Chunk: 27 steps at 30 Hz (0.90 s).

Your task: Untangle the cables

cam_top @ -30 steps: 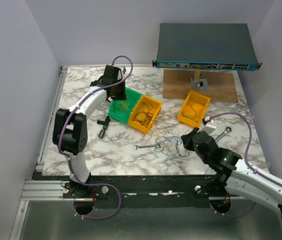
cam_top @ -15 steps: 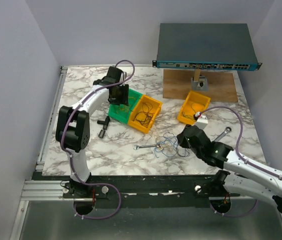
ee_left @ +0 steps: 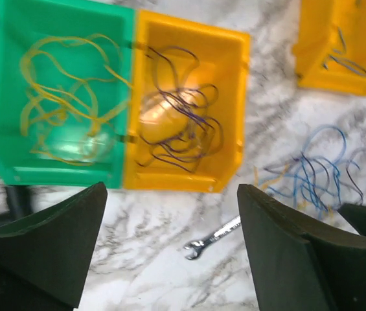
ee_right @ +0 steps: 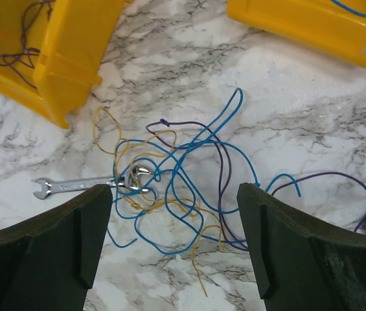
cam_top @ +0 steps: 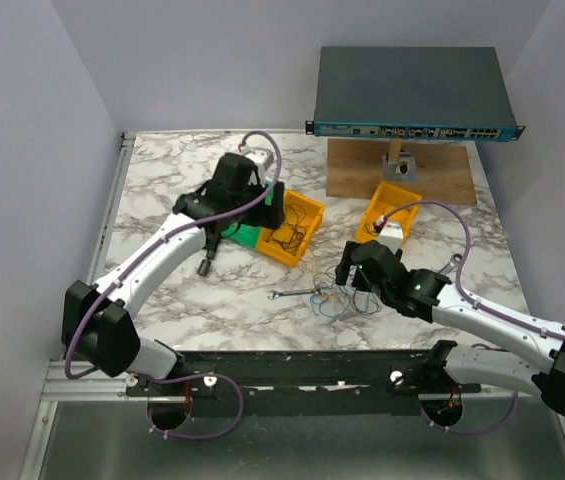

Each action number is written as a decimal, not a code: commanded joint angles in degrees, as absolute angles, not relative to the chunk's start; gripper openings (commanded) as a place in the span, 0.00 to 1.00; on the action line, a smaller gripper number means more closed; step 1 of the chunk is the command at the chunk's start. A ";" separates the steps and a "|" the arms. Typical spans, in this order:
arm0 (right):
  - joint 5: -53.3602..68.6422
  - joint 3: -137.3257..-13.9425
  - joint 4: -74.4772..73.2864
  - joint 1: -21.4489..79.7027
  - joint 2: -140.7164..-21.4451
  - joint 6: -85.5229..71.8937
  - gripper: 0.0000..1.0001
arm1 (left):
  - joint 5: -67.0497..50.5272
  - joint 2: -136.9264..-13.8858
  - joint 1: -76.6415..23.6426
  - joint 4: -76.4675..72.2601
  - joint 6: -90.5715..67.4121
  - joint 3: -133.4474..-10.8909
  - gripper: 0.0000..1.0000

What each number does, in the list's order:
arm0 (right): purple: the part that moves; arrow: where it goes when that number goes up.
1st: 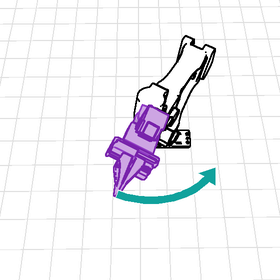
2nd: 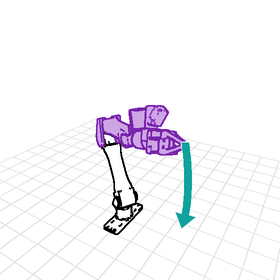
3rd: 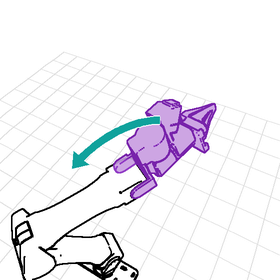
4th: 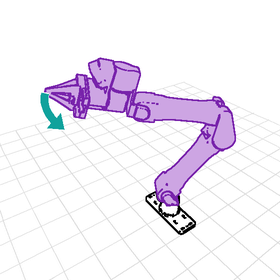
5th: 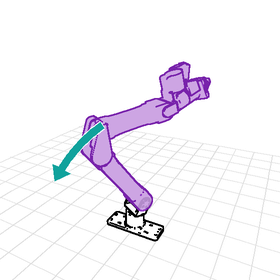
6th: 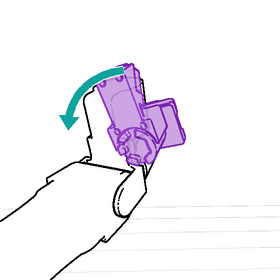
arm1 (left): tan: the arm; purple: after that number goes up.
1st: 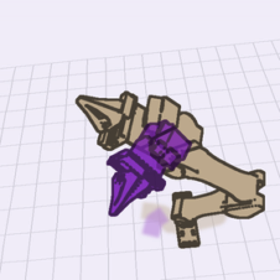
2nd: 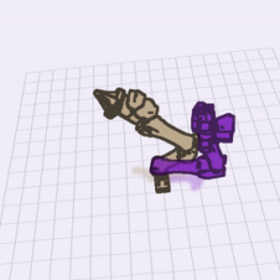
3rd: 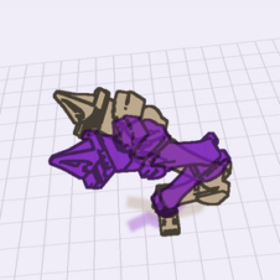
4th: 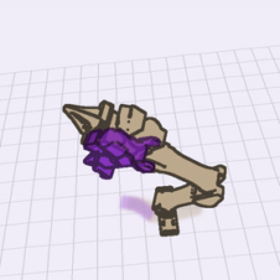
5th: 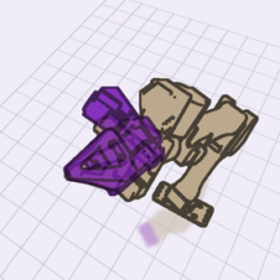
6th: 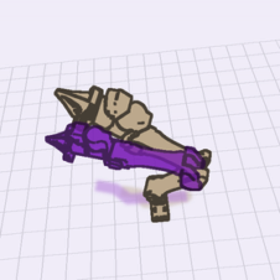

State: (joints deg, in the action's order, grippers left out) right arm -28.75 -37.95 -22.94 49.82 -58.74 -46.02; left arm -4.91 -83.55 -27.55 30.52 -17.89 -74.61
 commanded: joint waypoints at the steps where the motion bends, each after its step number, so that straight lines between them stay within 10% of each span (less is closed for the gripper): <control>1: -28.15 -40.00 -30.33 49.01 -61.45 -49.27 0.86 | -6.09 -78.38 -35.53 23.21 -19.37 -65.68 0.87; 19: -33.13 -37.62 -12.51 42.11 -74.69 -53.22 0.66 | -4.37 -56.81 -42.30 0.31 -22.95 -39.38 0.84; 21: -33.56 -38.06 -11.08 41.89 -76.73 -53.25 0.52 | -4.18 -53.87 -42.29 -2.14 -22.51 -36.97 0.84; 24: -35.36 -41.97 -16.02 42.01 -77.50 -50.63 0.02 | -4.21 -50.24 -42.28 -3.48 -21.72 -34.65 0.85; 27: -32.15 -44.40 -16.63 41.98 -74.23 -41.90 0.01 | -5.37 -47.70 -42.32 -4.25 -20.40 -33.45 0.85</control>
State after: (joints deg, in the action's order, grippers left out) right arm -31.68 -39.62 -16.14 42.24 -77.52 -50.00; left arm -5.41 -51.00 -42.06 0.16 -22.26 -35.27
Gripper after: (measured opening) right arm 0.034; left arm 0.848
